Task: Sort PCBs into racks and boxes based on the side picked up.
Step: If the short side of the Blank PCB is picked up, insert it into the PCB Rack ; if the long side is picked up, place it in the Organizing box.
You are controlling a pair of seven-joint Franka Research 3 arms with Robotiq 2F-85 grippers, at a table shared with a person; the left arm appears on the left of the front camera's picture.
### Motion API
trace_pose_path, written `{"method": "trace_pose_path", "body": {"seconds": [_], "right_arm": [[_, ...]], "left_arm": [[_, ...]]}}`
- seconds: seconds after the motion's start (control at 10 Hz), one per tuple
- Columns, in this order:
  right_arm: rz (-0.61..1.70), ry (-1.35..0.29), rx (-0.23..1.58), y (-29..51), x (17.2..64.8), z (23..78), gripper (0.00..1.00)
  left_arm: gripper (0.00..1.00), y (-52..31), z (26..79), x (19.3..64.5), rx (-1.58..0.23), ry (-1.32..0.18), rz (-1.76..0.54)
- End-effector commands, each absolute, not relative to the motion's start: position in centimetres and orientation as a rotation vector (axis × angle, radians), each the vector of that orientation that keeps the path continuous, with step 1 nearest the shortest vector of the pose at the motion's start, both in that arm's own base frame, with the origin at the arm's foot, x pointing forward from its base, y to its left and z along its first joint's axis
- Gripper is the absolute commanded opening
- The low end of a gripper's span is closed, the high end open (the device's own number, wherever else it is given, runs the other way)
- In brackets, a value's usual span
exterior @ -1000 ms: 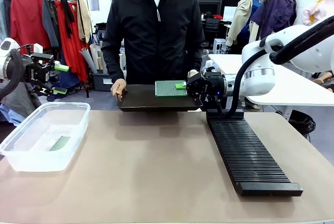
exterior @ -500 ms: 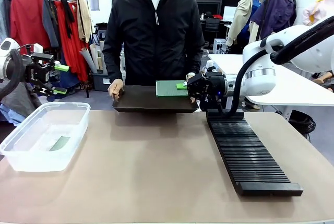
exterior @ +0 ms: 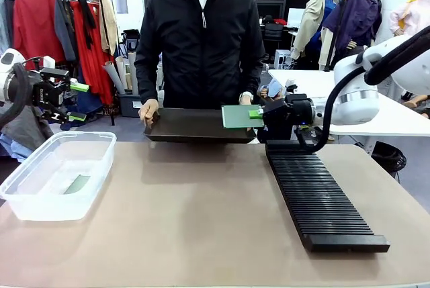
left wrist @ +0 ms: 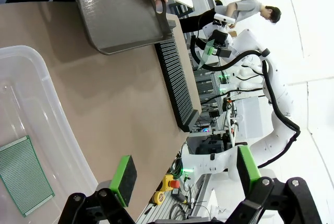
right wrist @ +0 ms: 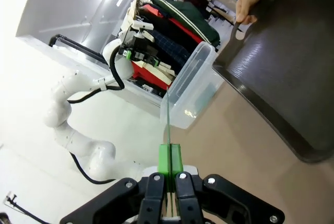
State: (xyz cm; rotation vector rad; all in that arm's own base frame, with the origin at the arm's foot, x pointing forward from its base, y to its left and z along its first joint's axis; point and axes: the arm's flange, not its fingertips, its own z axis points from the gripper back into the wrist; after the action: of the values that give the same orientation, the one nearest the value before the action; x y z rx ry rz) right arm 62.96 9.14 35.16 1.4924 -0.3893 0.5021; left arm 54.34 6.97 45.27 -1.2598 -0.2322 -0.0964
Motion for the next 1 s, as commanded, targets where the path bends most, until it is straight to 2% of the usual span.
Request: {"method": "trace_pose_path", "body": {"seconds": [0.0,0.4,0.6,0.9], "right_arm": [[0.550,-0.462,1.493,6.8,63.3,34.9,0.00],[0.591,-0.659,1.448,1.4,62.6,34.5,0.00],[0.654,-0.733,1.333,-0.3,61.9,34.0,0.00],[0.777,-0.833,1.255,-2.6,60.8,34.1,0.00]], "left_arm": [[1.00,7.0,45.4,54.2,-1.253,-0.233,-0.089],[1.00,7.0,45.4,54.2,-1.253,-0.233,-0.089],[1.00,7.0,45.4,54.2,-1.253,-0.233,-0.089],[1.00,7.0,45.4,54.2,-1.253,-0.233,-0.089]]}}
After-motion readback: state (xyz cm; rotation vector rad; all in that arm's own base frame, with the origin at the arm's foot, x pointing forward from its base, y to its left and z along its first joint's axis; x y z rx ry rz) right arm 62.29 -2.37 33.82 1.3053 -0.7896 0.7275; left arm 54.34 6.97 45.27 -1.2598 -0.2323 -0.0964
